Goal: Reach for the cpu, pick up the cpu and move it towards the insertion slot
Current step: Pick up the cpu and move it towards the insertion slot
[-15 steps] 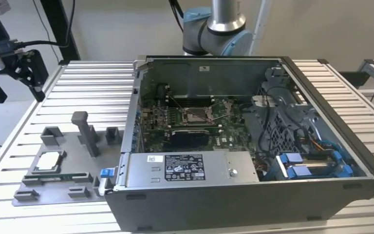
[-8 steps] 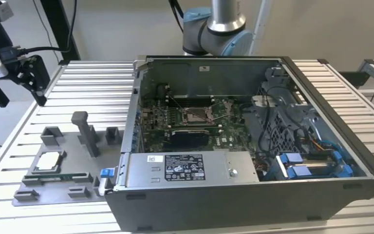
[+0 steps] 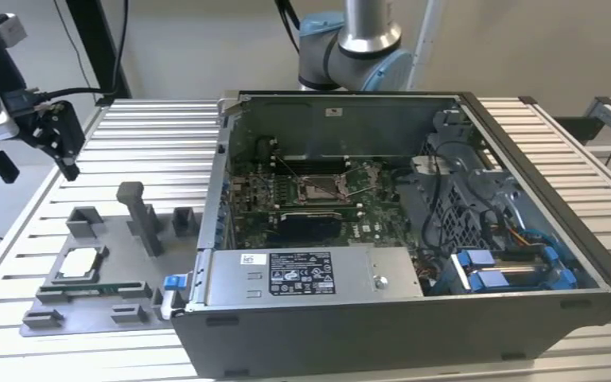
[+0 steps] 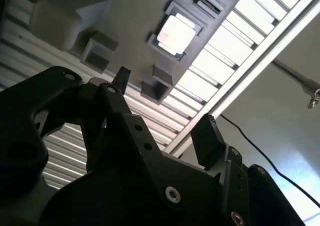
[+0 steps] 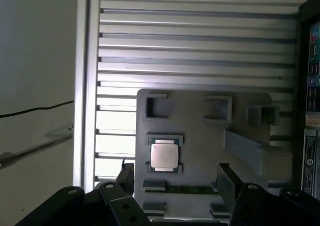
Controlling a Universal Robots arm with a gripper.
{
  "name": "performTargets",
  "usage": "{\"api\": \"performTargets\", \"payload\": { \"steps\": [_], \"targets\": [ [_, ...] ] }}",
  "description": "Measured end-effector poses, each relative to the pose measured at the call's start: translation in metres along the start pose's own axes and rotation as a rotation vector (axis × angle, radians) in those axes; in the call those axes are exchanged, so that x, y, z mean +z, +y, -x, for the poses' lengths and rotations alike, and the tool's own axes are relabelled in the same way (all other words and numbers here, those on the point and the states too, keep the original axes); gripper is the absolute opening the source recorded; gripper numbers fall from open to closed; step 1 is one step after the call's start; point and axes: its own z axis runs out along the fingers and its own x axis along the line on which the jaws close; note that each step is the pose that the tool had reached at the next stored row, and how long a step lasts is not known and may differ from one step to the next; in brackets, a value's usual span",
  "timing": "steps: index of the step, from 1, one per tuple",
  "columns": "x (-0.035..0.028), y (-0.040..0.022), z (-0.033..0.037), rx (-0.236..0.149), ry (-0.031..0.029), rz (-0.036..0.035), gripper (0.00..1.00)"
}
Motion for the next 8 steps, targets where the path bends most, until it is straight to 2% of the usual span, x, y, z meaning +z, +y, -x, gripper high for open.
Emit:
{"api": "performTargets", "payload": {
  "steps": [8],
  "targets": [
    [0.0128,-0.0033,-0.0002,0.0,0.0001,0.0,1.0]
  ]
}}
